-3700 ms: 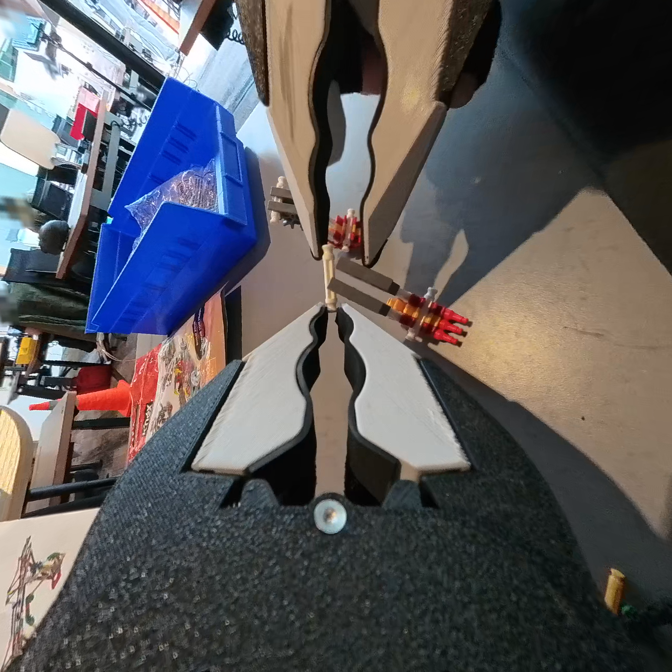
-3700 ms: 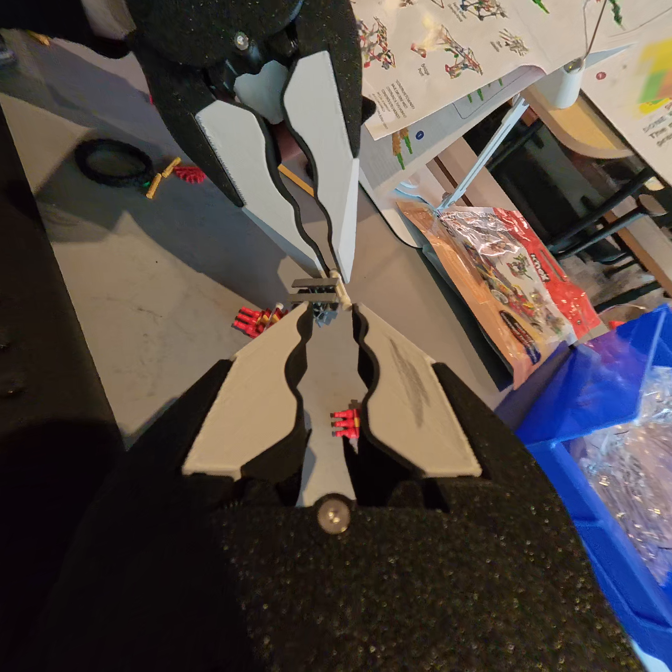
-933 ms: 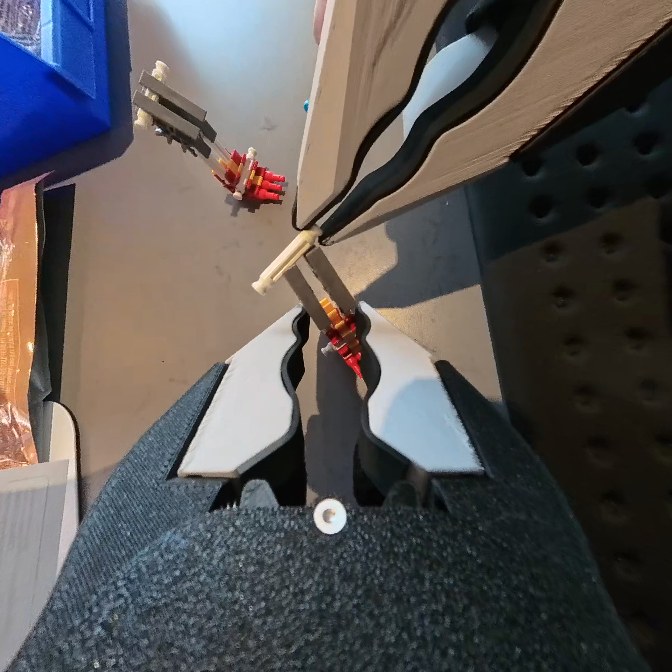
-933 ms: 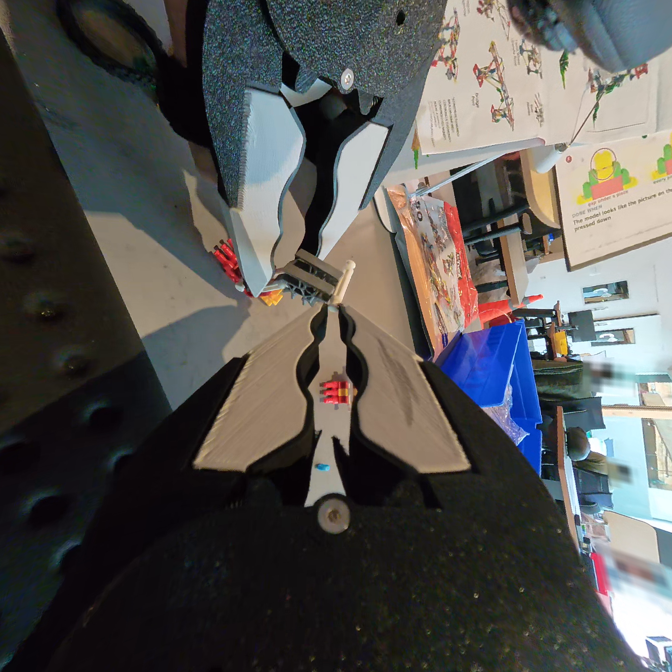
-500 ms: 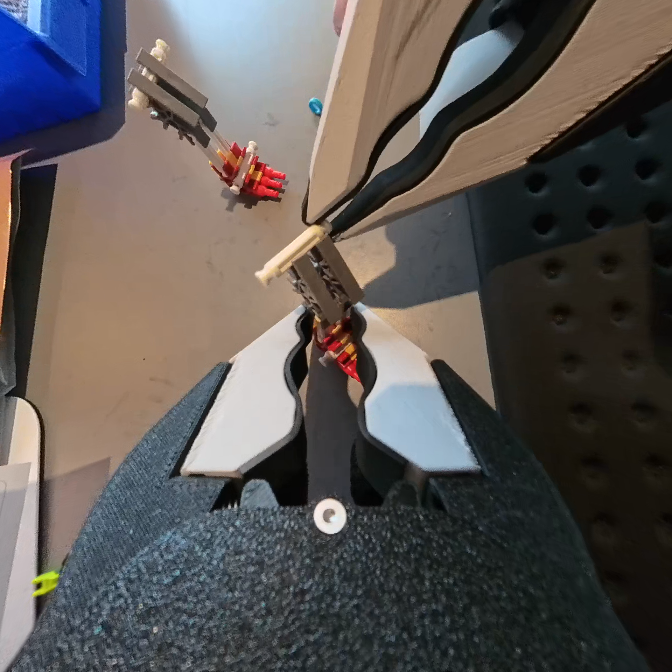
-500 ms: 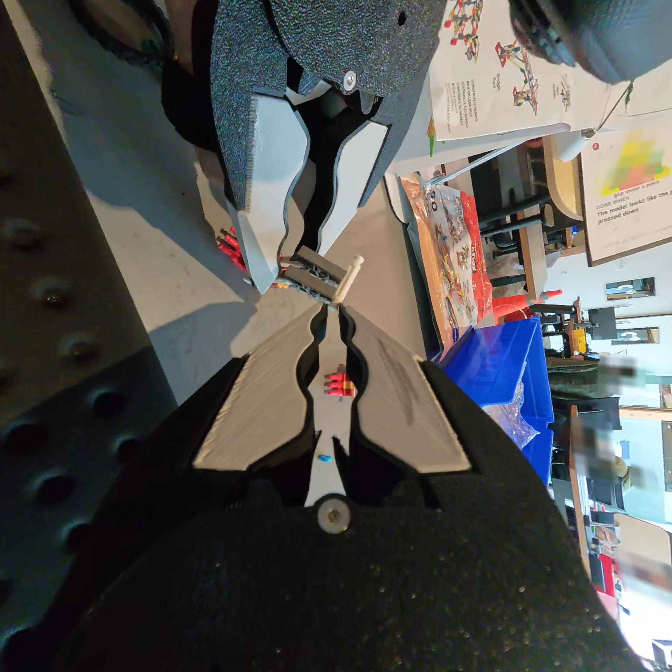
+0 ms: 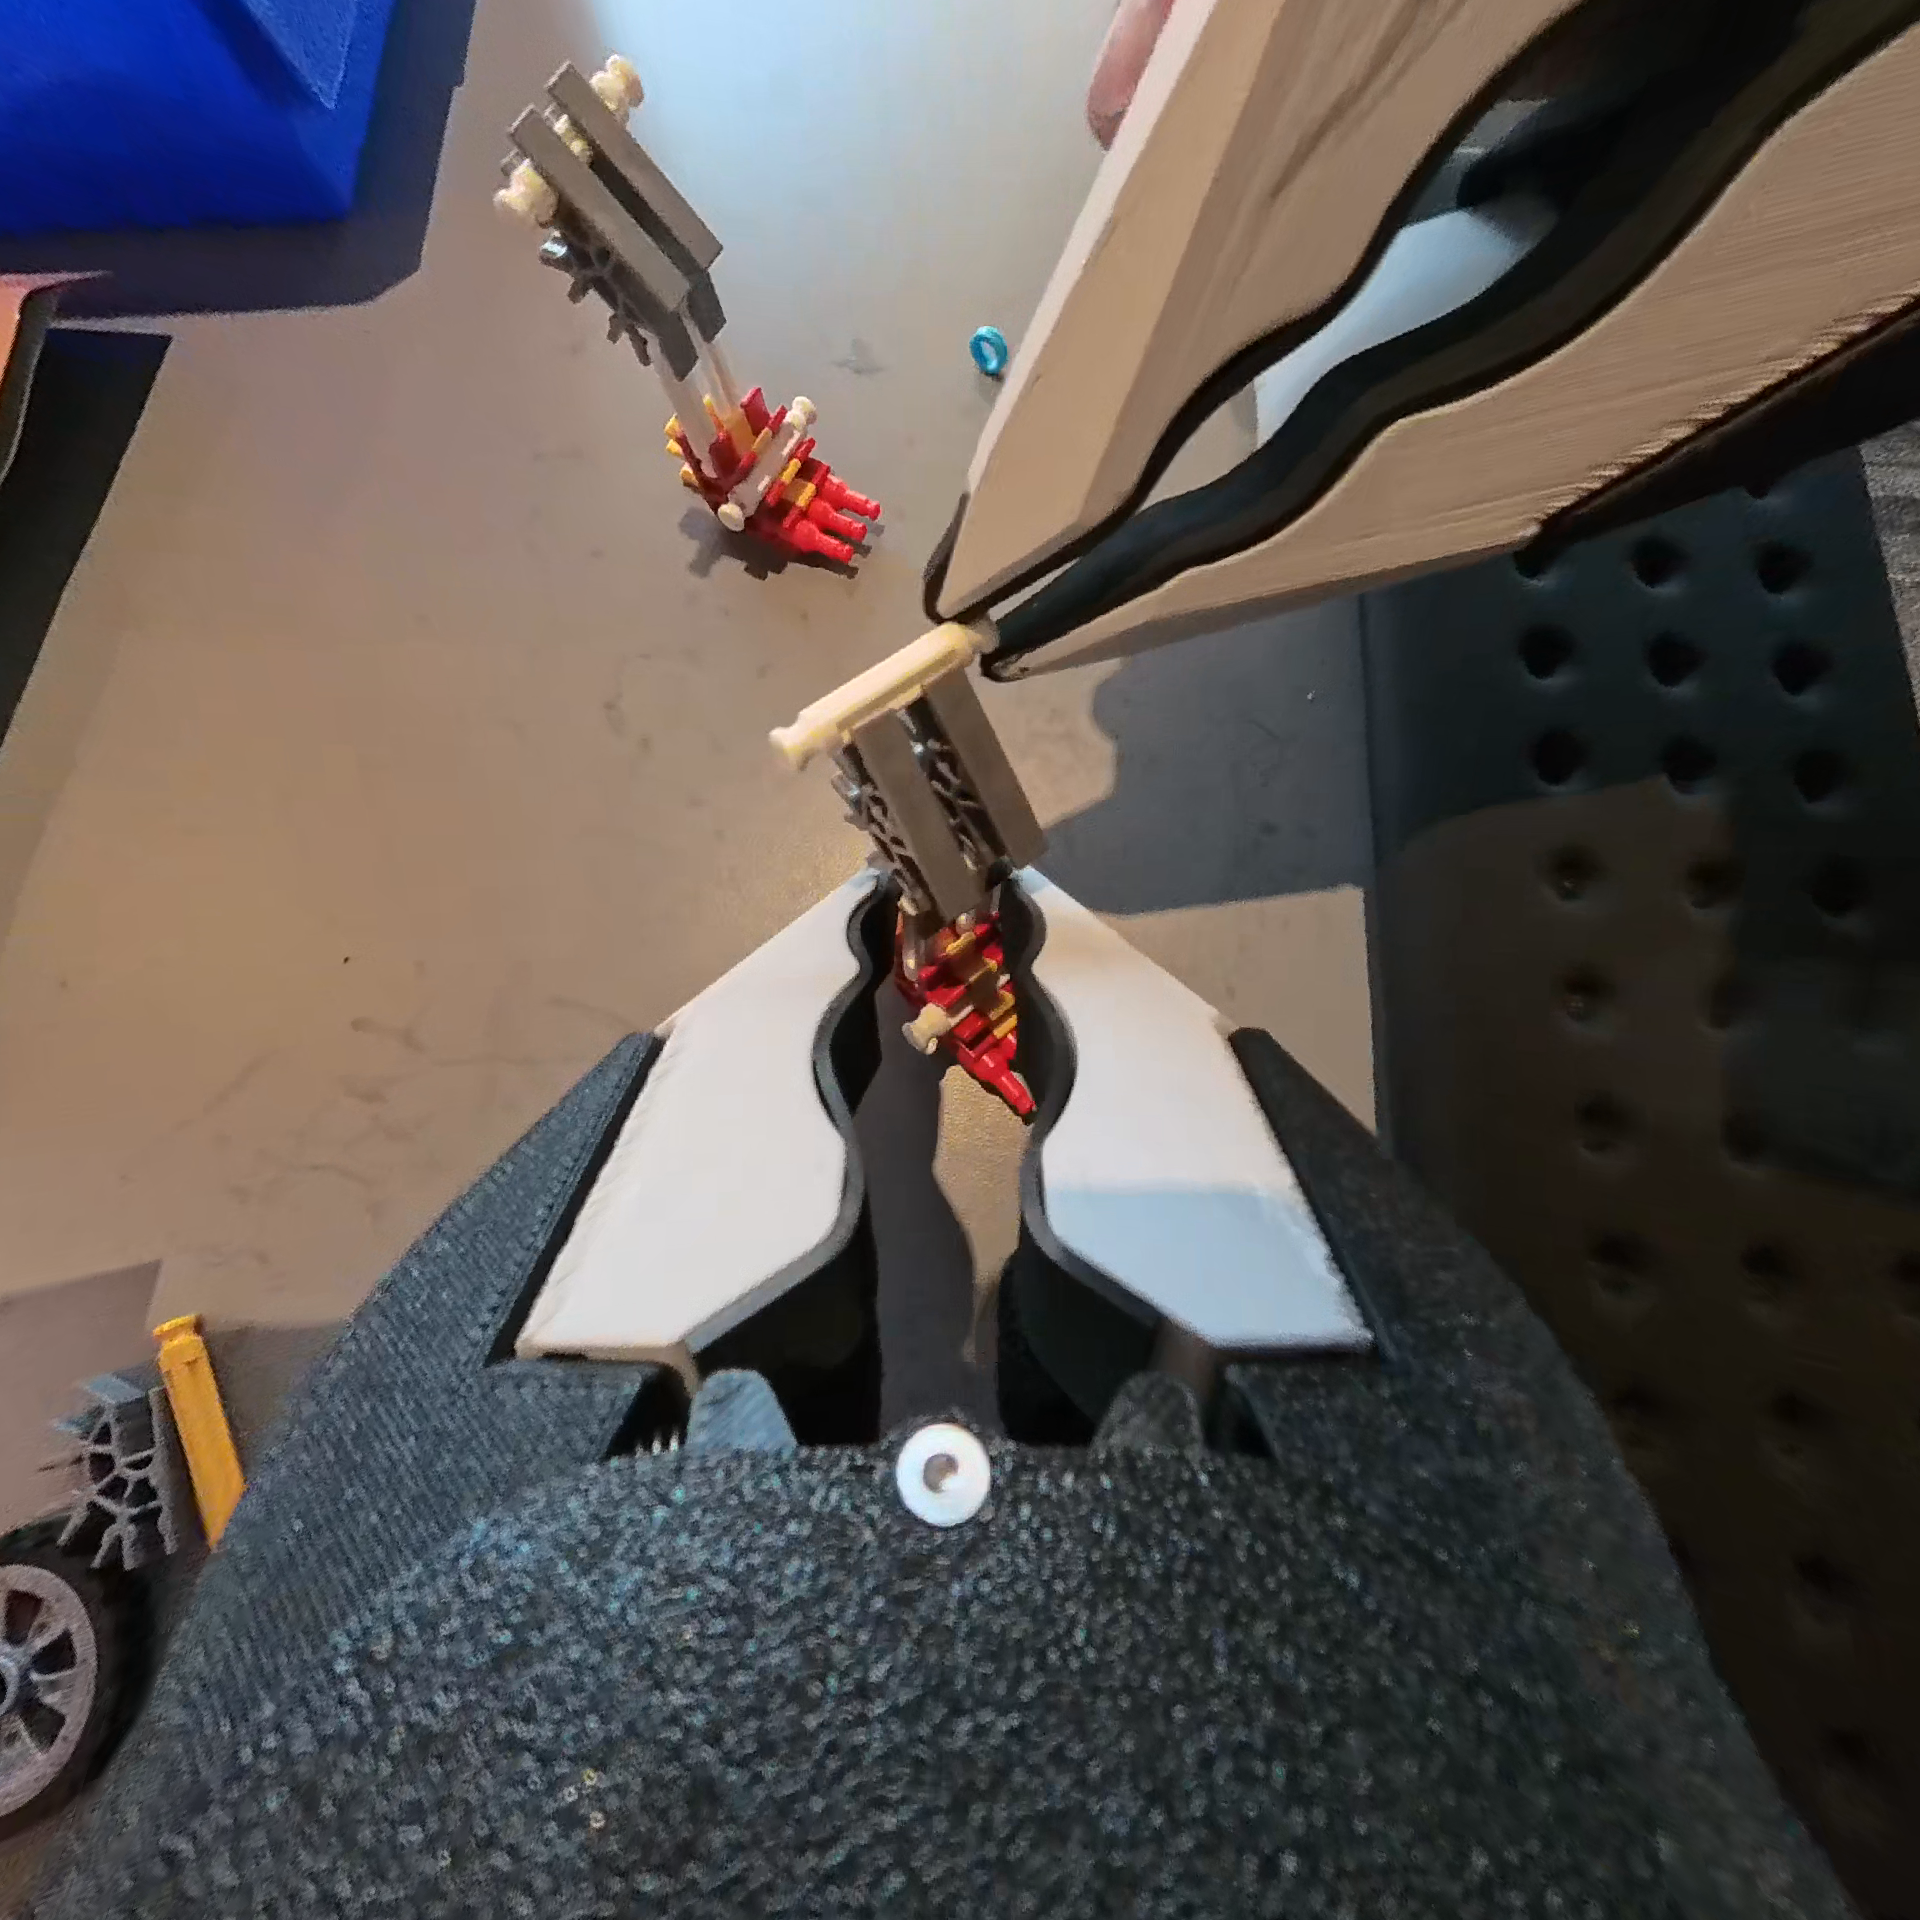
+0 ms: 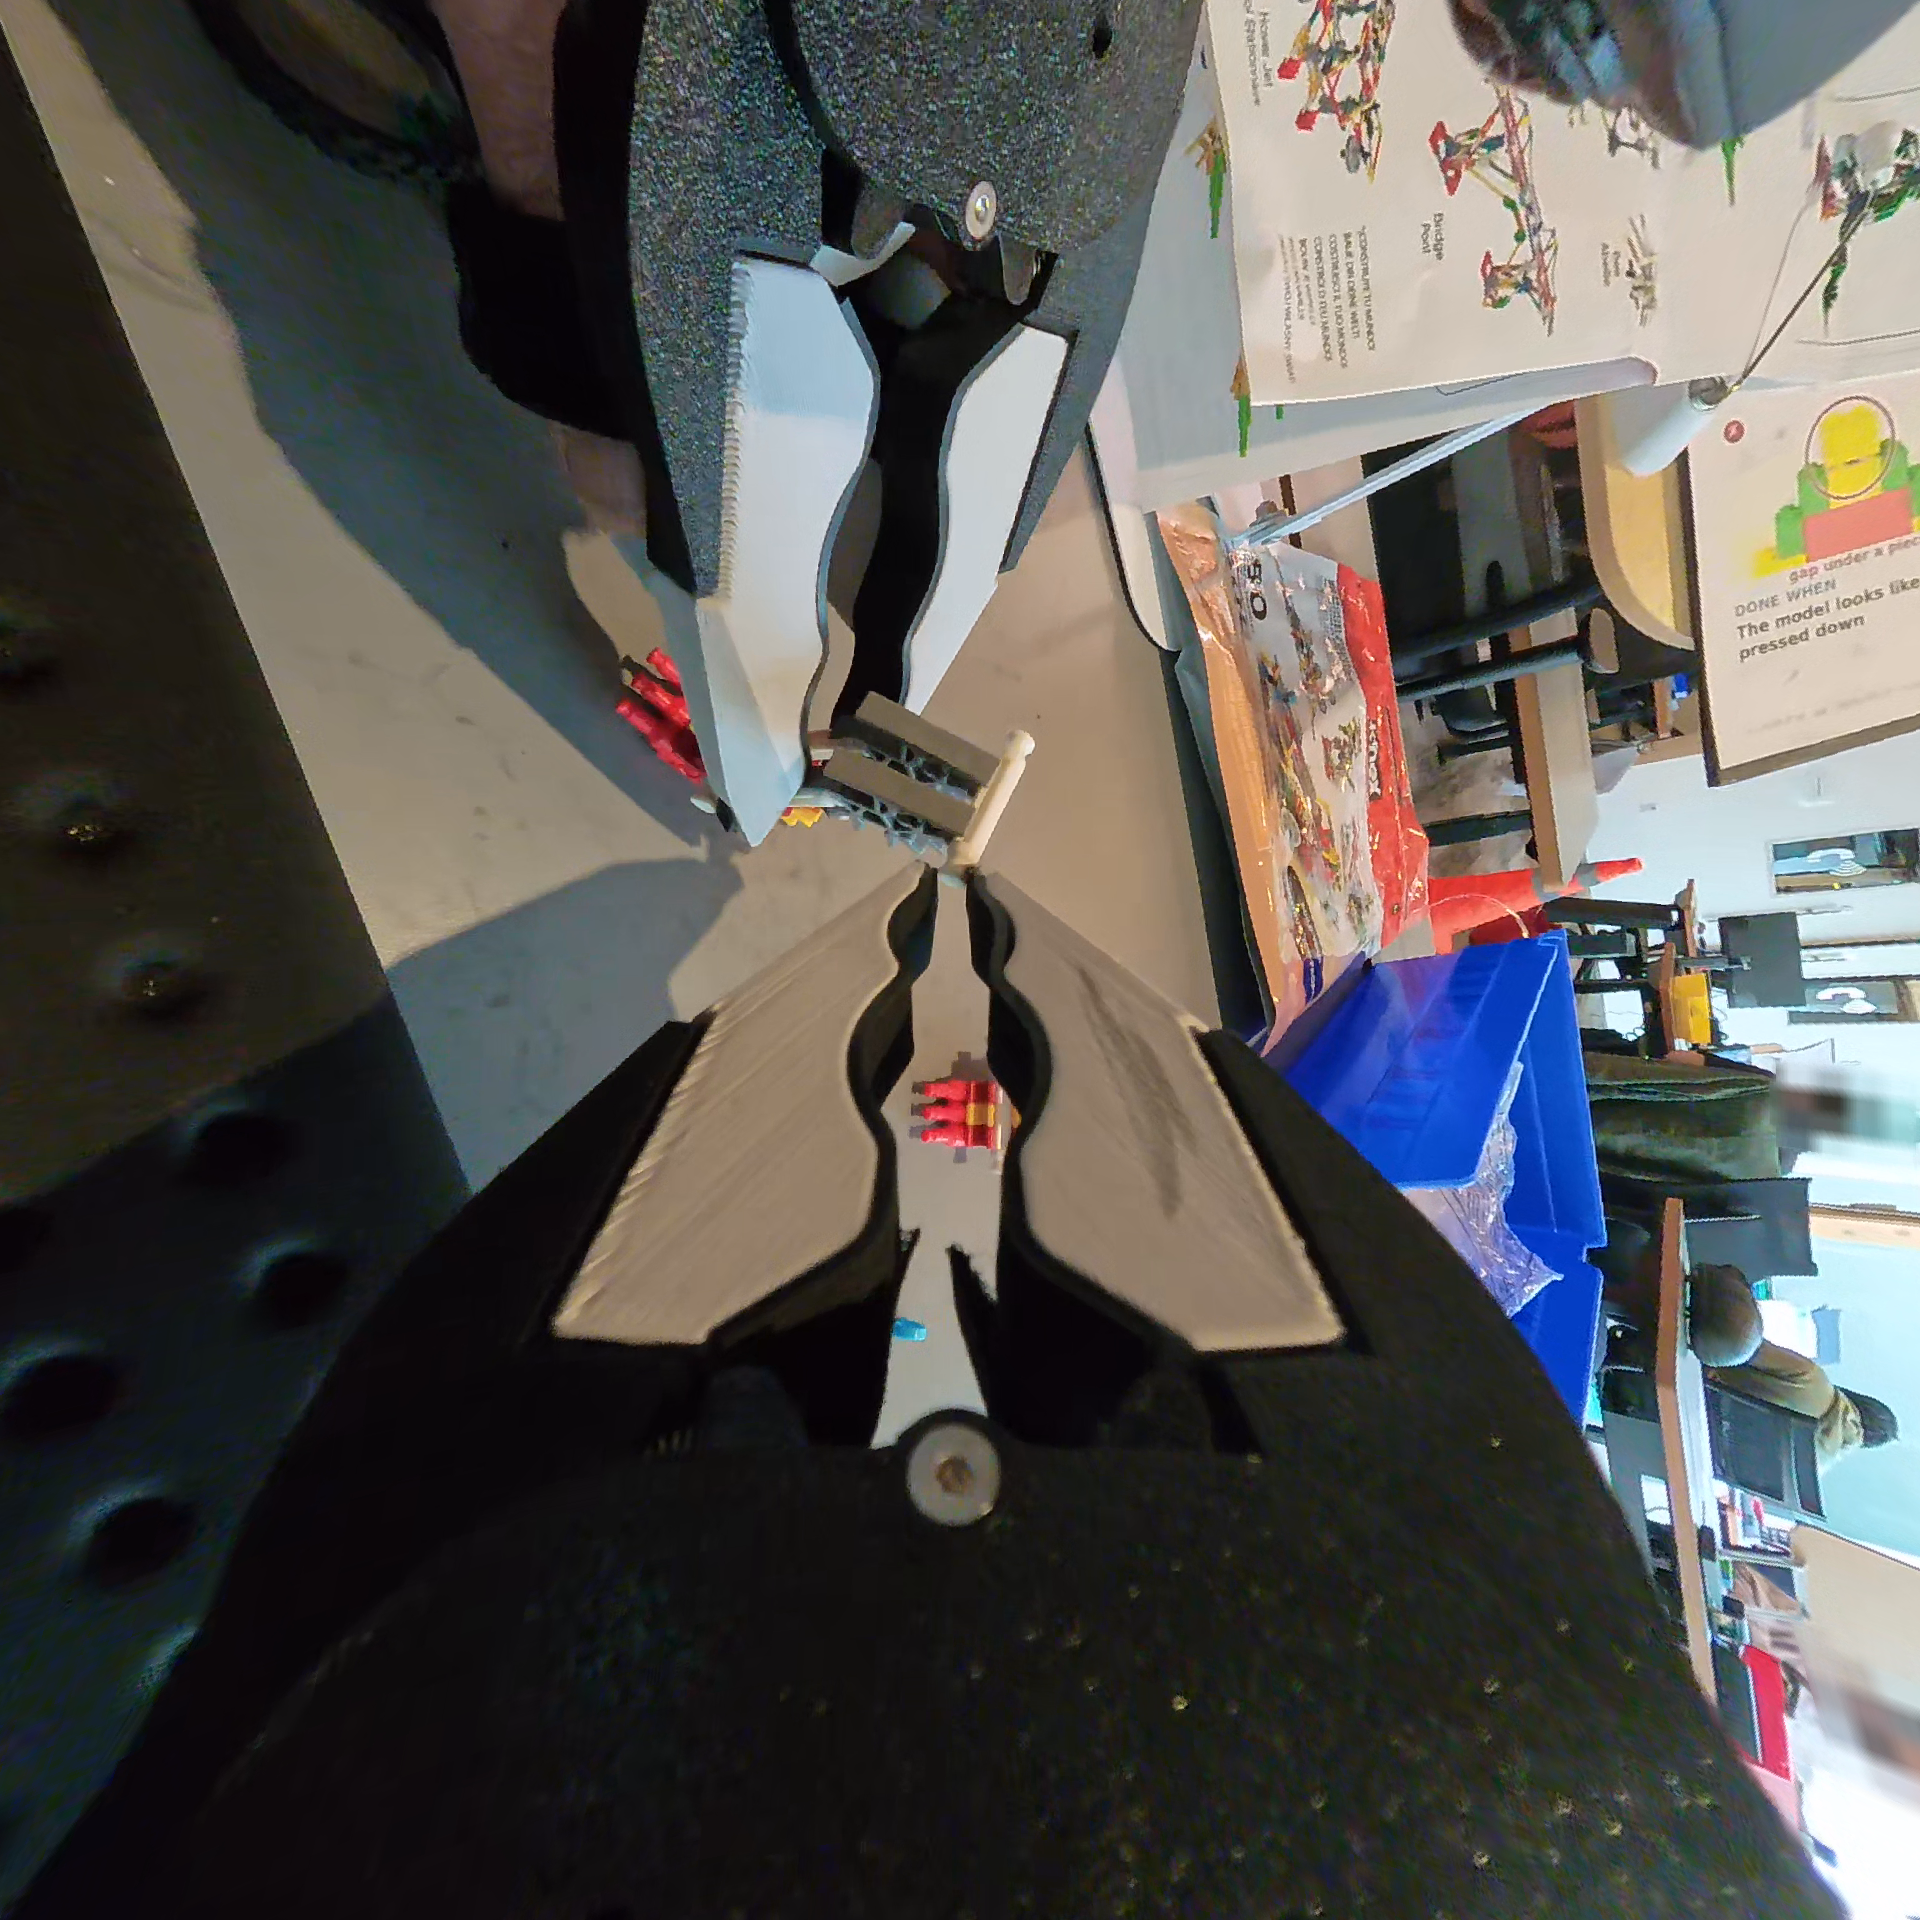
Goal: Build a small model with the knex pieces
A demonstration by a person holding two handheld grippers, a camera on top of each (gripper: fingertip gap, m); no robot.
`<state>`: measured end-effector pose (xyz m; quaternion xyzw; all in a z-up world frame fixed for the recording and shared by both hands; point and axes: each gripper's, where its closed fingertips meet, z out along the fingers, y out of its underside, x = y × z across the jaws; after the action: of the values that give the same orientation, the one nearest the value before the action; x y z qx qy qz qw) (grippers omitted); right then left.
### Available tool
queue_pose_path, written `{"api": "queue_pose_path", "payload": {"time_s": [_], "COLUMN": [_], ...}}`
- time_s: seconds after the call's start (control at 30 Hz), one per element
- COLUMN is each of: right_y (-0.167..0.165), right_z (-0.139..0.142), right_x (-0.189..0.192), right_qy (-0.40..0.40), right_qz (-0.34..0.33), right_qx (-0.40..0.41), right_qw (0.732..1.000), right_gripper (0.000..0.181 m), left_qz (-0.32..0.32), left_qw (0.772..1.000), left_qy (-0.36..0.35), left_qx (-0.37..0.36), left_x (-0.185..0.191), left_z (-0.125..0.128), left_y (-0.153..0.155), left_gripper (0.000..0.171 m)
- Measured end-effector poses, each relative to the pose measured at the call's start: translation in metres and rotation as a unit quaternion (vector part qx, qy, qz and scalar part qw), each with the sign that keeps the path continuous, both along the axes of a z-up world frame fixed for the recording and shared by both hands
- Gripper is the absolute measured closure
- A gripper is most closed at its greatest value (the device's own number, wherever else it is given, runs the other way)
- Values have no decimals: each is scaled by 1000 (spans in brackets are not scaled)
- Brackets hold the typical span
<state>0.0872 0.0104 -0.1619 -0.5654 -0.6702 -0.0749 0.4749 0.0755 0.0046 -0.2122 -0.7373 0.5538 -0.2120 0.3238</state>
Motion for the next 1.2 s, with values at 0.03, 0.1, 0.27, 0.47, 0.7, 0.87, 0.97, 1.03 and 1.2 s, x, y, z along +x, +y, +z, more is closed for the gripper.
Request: {"api": "queue_pose_path", "payload": {"time_s": [0.03, 0.1, 0.27, 0.47, 0.7, 0.87, 0.97, 1.03, 1.2], "right_y": [0, 1, -6, -8, 2, 5, 11, 13, 26], "right_z": [0, 0, -8, -14, -7, -36, -51, -57, -63], "right_x": [0, 0, -5, -2, 54, 87, 92, 84, 77], "right_qy": [0, -1, -14, 4, 90, 84, 76, 86, 82], "right_qz": [0, 1, 20, 14, -50, -97, -116, -116, -138], "right_qx": [-1, -4, -24, -37, -149, -246, -265, -283, -288], "right_qw": [1000, 1000, 999, 999, 984, 961, 954, 948, 944], "right_gripper": [176, 176, 181, 181, 160, 154, 155, 156, 160], "left_qz": [1, 4, 14, 4, 8, 16, 21, 17, 12], "left_qw": [1000, 1000, 1000, 1000, 1000, 1000, 1000, 1000, 999], "left_qy": [-3, -7, -16, -9, 1, 8, 9, 10, 20], "left_qx": [-1, -2, -1, 12, 10, 8, 11, 11, 35], "left_x": [0, 1, 1, 1, -4, -14, -15, -15, -13], "left_z": [0, 0, 0, -1, -2, -2, -3, -3, -1], "left_y": [0, 1, 3, 2, 1, 1, 3, 2, 2], "left_gripper": [152, 152, 151, 151, 149, 137, 132, 132, 146]}}
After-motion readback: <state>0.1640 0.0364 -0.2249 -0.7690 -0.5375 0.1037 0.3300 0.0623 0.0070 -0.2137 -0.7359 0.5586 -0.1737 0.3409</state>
